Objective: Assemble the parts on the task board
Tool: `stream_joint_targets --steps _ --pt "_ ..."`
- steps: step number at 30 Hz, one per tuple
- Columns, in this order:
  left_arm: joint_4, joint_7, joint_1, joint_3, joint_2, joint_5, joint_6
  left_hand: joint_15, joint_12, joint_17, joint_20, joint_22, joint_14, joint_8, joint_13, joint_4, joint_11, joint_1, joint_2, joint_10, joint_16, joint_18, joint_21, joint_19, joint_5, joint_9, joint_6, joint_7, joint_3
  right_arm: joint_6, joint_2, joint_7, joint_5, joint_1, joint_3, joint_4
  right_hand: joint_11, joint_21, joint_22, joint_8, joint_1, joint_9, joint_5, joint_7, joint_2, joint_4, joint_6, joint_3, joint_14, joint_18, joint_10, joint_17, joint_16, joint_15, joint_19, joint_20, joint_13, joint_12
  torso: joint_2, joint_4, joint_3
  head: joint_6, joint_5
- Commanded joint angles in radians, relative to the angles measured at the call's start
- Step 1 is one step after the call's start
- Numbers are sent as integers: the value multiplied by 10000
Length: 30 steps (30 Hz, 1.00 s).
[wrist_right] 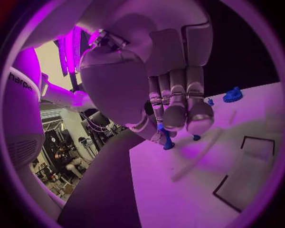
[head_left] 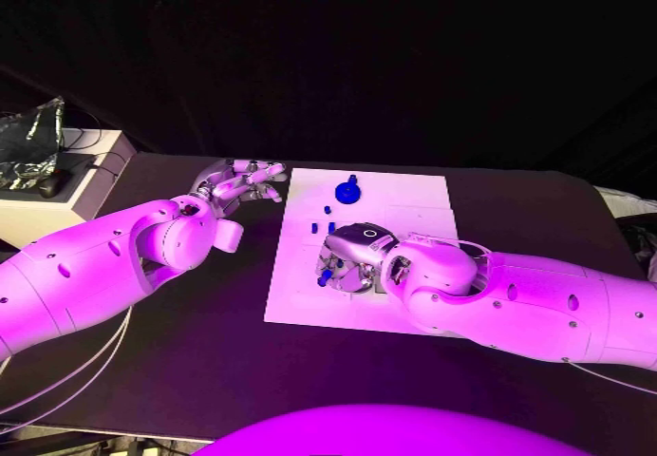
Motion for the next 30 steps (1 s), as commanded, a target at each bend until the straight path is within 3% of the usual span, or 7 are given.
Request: stream_joint_targets --steps 1,12,17,19,22,26,30 --pt "35 46 -1 6 6 25 134 50 43 -9 -24 9 6 50 -1 7 11 -17 101 -45 -47 -106 -52 55 -7 15 -19 63 -51 299 13 -122 -350 -33 -17 -7 -272 8 905 41 105 11 23 12 183 -15 62 53 -18 114 370 -14 12 -33 123 -39 24 34 -2 -6 -1 -3 2" --pt "37 33 0 6 -3 24 144 50 43 -9 -24 9 6 50 -1 7 11 -17 101 -45 -47 -106 -52 55 -7 15 -19 63 -51 288 86 -58 -471 -50 -27 -24 -259 -104 879 34 50 -5 34 21 122 -23 31 1 -33 125 305 -46 -34 -20 82 -27 24 35 -9 -6 -7 -2 18" --pt "42 16 0 6 -8 24 155 50 43 -9 -24 9 6 50 -1 7 11 -17 101 -45 -47 -106 -52 55 -7 15 -19 63 -51 249 133 178 -266 -57 -47 -48 -12 -528 777 -6 -410 -139 251 81 -570 250 -690 -792 -37 213 -619 -66 -76 156 29 91 12 39 -5 -4 -7 1 29" --pt "43 9 0 6 -12 24 156 52 44 -12 -21 22 -2 52 -1 17 13 -31 102 -51 -49 -105 -62 56 -7 16 -21 62 -67 188 136 242 -221 -58 -52 -43 66 -807 710 0 -394 -131 148 64 -688 386 -816 -1174 -44 288 -914 -77 -97 206 14 152 12 43 -4 -2 -7 -1 28" --pt "42 3 0 6 -15 24 140 52 44 -12 -21 22 -2 52 -1 17 13 -31 102 -51 -49 -105 -62 56 -7 16 -21 62 -67 74 132 315 -181 -59 -58 -44 200 -1836 465 3 -150 -137 114 64 -747 503 -1117 -1786 -84 462 -1460 -127 -198 293 -130 258 12 79 -8 -5 -9 6 21" --pt "39 -8 0 6 -17 24 128 52 44 -12 -21 22 -2 52 -1 17 13 -31 102 -51 -49 -105 -62 56 -7 16 -21 62 -67 -191 111 342 -172 -60 -63 -49 305 -2969 140 22 284 -126 74 46 -610 750 -1450 -2775 -55 617 -1931 -234 -391 349 -99 360 -7 111 -6 -4 -7 0 17" --pt "33 -18 0 6 -16 24 132 52 44 -12 -21 22 -2 52 -1 17 13 -31 102 -51 -49 -105 -62 56 -7 16 -21 62 -67 -360 76 331 -186 -61 -65 -56 361 -3644 -5 8 494 -136 75 -3 -659 886 -1730 -3039 -63 684 -2235 -268 -512 389 -64 384 5 117 -7 -5 1 5 9"
